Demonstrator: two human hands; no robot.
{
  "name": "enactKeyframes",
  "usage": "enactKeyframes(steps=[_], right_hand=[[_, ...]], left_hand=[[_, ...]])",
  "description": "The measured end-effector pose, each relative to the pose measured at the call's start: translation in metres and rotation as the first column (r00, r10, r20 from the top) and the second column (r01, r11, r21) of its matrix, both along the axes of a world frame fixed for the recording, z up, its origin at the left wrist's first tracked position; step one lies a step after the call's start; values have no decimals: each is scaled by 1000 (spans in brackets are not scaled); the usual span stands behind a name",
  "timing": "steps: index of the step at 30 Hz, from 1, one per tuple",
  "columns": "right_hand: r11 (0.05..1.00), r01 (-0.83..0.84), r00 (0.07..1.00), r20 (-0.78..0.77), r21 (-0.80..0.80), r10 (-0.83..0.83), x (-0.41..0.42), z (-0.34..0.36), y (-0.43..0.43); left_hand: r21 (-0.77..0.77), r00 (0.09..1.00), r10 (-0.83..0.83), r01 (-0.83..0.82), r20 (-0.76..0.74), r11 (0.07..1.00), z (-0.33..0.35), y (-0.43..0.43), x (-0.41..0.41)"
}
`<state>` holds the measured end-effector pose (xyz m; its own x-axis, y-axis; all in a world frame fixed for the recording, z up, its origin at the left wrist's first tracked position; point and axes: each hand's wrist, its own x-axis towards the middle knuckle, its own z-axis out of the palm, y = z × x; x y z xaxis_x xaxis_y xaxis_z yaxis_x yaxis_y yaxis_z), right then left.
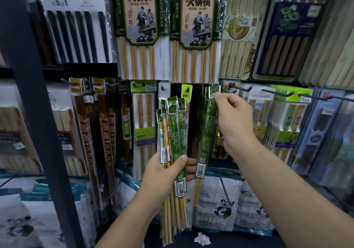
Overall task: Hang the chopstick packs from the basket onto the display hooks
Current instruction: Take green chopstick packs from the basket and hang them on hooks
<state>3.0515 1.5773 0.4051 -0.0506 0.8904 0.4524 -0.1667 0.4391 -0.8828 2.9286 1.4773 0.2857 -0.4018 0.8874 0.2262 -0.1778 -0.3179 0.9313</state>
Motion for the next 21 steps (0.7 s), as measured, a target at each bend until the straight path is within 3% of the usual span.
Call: enactKeyframes(steps=[18, 21], right_hand=[[978, 199, 974, 100, 66, -205, -3, -21, 21], [987, 95, 987, 119, 127, -110, -1, -23, 6]], left_hand=[[17, 999, -1, 2, -37, 1000, -5, 2, -5], [33, 998, -22, 24, -58, 999, -4, 1, -4]])
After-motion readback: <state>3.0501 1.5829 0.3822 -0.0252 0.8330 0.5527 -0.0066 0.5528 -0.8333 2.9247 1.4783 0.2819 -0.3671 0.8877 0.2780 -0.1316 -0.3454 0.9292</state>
